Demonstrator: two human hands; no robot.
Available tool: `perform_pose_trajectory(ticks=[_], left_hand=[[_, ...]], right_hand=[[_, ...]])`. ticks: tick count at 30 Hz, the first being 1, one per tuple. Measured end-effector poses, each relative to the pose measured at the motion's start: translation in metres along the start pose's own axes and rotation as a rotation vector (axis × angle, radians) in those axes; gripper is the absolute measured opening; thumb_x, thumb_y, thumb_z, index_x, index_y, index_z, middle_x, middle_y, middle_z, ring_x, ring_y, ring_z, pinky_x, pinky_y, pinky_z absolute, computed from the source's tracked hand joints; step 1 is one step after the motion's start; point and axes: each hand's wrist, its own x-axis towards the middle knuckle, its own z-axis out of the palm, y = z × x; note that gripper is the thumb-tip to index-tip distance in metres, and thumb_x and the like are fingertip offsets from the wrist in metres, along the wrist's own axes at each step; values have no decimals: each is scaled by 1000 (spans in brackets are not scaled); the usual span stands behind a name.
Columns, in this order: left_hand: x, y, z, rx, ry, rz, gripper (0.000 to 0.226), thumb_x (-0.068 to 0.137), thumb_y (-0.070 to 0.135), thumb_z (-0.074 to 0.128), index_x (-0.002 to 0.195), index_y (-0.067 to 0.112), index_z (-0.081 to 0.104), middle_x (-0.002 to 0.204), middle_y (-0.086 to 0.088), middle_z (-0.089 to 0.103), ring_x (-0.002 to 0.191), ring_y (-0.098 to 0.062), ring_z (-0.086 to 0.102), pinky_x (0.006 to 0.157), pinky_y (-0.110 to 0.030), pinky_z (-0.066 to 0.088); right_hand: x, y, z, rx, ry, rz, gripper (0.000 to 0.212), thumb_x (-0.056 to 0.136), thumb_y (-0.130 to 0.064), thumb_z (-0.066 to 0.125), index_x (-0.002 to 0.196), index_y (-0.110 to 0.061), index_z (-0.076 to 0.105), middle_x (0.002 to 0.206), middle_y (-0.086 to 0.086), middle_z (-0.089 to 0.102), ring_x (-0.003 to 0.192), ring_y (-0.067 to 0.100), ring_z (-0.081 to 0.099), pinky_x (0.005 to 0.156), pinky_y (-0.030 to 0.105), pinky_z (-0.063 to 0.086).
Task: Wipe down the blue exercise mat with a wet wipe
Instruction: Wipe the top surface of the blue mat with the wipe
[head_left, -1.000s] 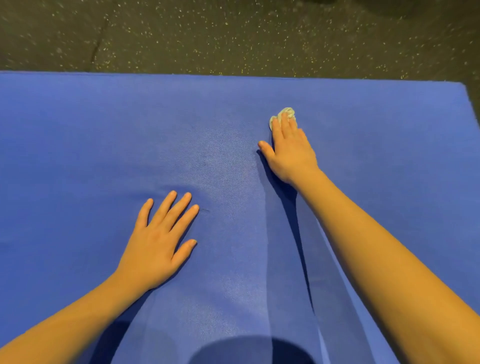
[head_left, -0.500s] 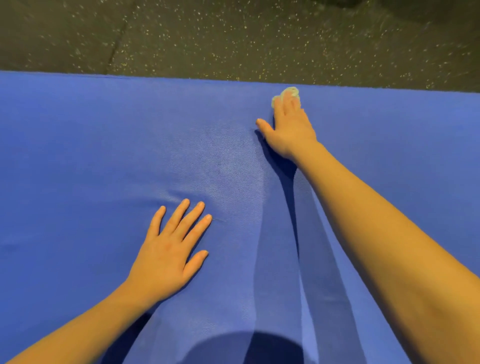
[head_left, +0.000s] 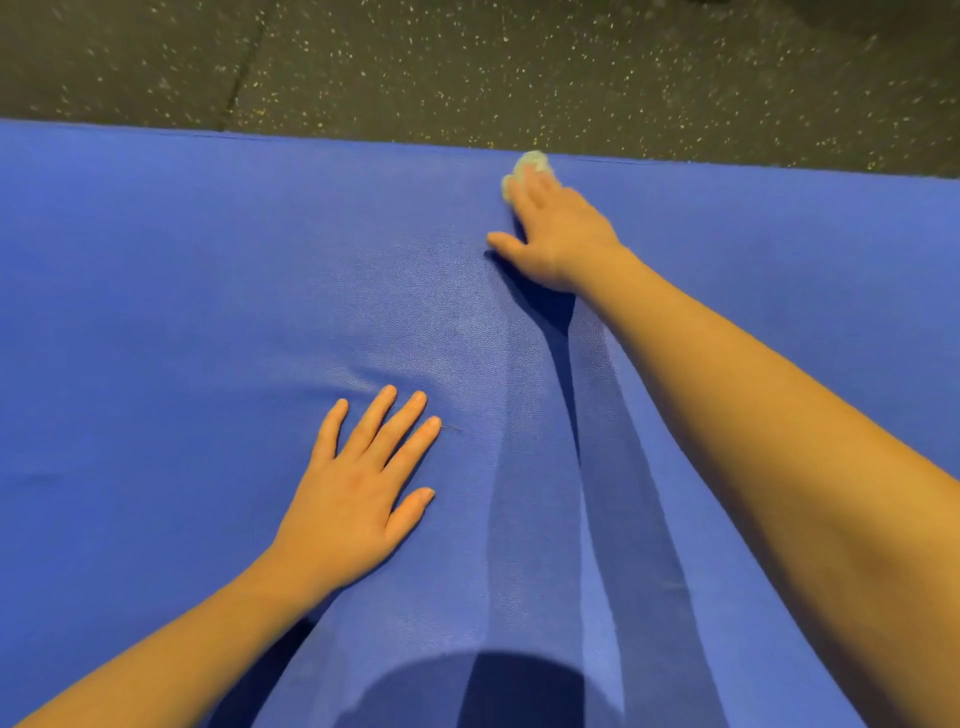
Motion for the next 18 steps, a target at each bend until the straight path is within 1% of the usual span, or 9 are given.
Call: perform_pose_trajectory(ticks=[2,3,4,7,9,10,12,14,18], left_hand=[[-1,1,1,-5,8,-3,61,99,52,17,147,18,35,158,-2,23,147,-25,16,114,-58,17],[-1,1,1,-8,14,-5,60,99,51,20,147,18,36,158,-2,24,147,-25,17,114,-58,18],[-1,1,0,-11,20,-9,60,98,50,24,147,18,38,157,-2,25,146,-26,18,113,-58,18],[-1,2,-1,-7,29,-10,60,94,48,32,145,17,40,156,-4,28,145,-27,22,113,-58,19],[-1,2,-1,-12,36,-10,60,94,47,33,145,17,41,156,-4,29,145,-27,22,113,-58,19],[-1,2,-1,-21,39,-9,60,95,48,32,145,17,41,156,-4,29,145,-27,22,113,-58,19],[-2,2,-1,-37,44,-15,60,97,49,27,145,16,42,156,-4,30,145,-26,21,113,-57,18],[-6,3,-1,-61,52,-39,62,100,51,19,144,15,43,155,-4,31,145,-25,22,114,-55,17],[-19,8,0,-122,89,-106,63,101,49,17,142,11,45,153,-5,34,144,-24,23,116,-48,14]], right_hand=[[2,3,-4,0,5,218,71,99,-51,35,152,-7,15,160,15,-2,146,30,10,116,40,18],[1,-2,-2,6,11,251,74,99,-52,34,152,-5,13,160,16,-2,148,29,2,118,40,13],[0,-11,2,32,26,211,76,98,-53,35,151,-3,14,160,18,-2,148,29,-4,119,41,11],[-22,-32,20,44,-2,-135,78,96,-52,41,152,-4,15,160,17,-3,148,28,-7,120,40,9],[-32,-23,24,-12,-5,-218,75,98,-49,40,153,-6,11,161,15,-4,148,27,-5,119,38,10],[-33,-17,23,-1,25,-158,73,99,-47,38,153,-6,12,161,15,-3,149,27,-4,119,39,12],[-37,-13,23,81,65,69,68,101,-44,36,153,-7,13,161,15,-2,148,27,-3,118,40,13],[-48,-27,31,144,93,127,70,100,-45,37,153,-6,14,161,16,-2,148,29,-4,119,41,11],[-85,-41,48,102,20,-227,72,97,-46,39,153,-7,15,161,13,1,149,28,-1,119,41,11]])
